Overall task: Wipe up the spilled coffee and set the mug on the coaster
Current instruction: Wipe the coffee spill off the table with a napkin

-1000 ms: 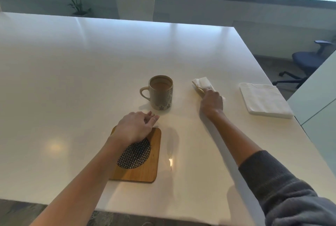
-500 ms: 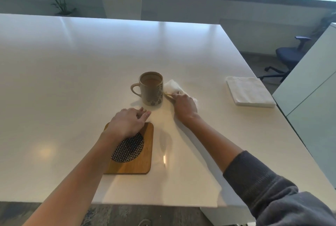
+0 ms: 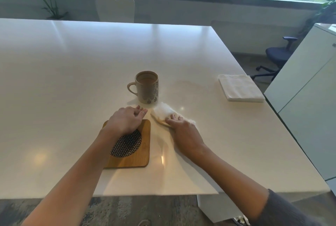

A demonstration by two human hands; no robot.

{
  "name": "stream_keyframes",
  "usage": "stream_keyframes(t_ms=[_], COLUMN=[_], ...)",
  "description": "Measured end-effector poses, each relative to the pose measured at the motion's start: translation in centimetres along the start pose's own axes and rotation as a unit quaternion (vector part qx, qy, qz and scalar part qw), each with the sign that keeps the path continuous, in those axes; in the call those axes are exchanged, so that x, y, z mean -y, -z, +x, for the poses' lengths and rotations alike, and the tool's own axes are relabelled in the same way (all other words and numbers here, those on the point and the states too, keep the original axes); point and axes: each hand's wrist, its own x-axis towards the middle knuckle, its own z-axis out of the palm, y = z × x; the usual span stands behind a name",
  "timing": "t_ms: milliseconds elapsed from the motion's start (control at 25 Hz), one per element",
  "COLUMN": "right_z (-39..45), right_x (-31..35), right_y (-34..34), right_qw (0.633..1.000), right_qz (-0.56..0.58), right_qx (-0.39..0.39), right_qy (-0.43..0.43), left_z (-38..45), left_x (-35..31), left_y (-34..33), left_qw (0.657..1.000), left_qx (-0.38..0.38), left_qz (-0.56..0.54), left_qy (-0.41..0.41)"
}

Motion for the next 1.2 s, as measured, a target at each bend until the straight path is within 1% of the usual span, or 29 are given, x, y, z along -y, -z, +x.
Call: stream_keyframes(t_ms=[320,400,640,760,800,840,880,920,960,1000,1040,1080,1120,1200], right_z=[-5.5,-6.4,-7.9,-7.2,-6.7,-6.2,-5.7,-5.3,-5.1,-4.7,-4.4,-4.0,-3.7,-2.8], right_x=[0.3,0.4,0.6,0.0,-0.7,-1.5,-2.3,-3.1,-3.6,-3.9,-4.1,-4.1,-3.9,-3.5], right_y=[2.0,2.7,4.6,6.0,6.5,6.9,7.2,7.3,7.3,7.1,6.7,6.3,5.8,5.2], right_qw=[0.992,0.990,0.976,0.959,0.950,0.939,0.921,0.889,0.836,0.767,0.702,0.657,0.628,0.591], right_qz=[0.019,0.016,0.002,0.037,0.070,0.127,0.214,0.329,0.459,0.576,0.660,0.709,0.736,0.769], right_qx=[0.083,0.098,0.183,0.253,0.279,0.296,0.310,0.313,0.300,0.279,0.255,0.229,0.205,0.171], right_qy=[0.089,0.100,0.121,0.125,0.124,0.117,0.096,0.062,0.017,-0.035,-0.081,-0.119,-0.147,-0.174], left_z=[-0.1,-0.2,-0.5,-0.6,-0.6,-0.5,-0.4,-0.3,-0.3,-0.2,-0.2,-0.1,0.1,0.6], left_x=[0.1,0.0,-0.4,-0.7,-0.7,-0.7,-0.6,-0.6,-0.5,-0.4,-0.3,-0.3,-0.2,-0.3], left_y=[-0.3,-0.3,0.0,0.1,0.1,0.1,0.2,0.2,0.2,0.3,0.3,0.5,0.8,1.5], left_qw=[1.000,1.000,1.000,1.000,1.000,1.000,1.000,1.000,1.000,1.000,0.999,0.999,0.998,0.998], left_qx=[-0.011,-0.009,-0.002,0.003,0.006,0.009,0.011,0.012,0.013,0.017,0.023,0.031,0.039,0.041], left_qz=[-0.010,-0.010,-0.001,0.007,0.011,0.017,0.021,0.022,0.020,0.017,0.017,0.023,0.030,0.034], left_qy=[-0.001,0.002,0.008,0.006,0.006,0.005,0.004,0.002,-0.002,-0.007,-0.013,-0.020,-0.027,-0.045])
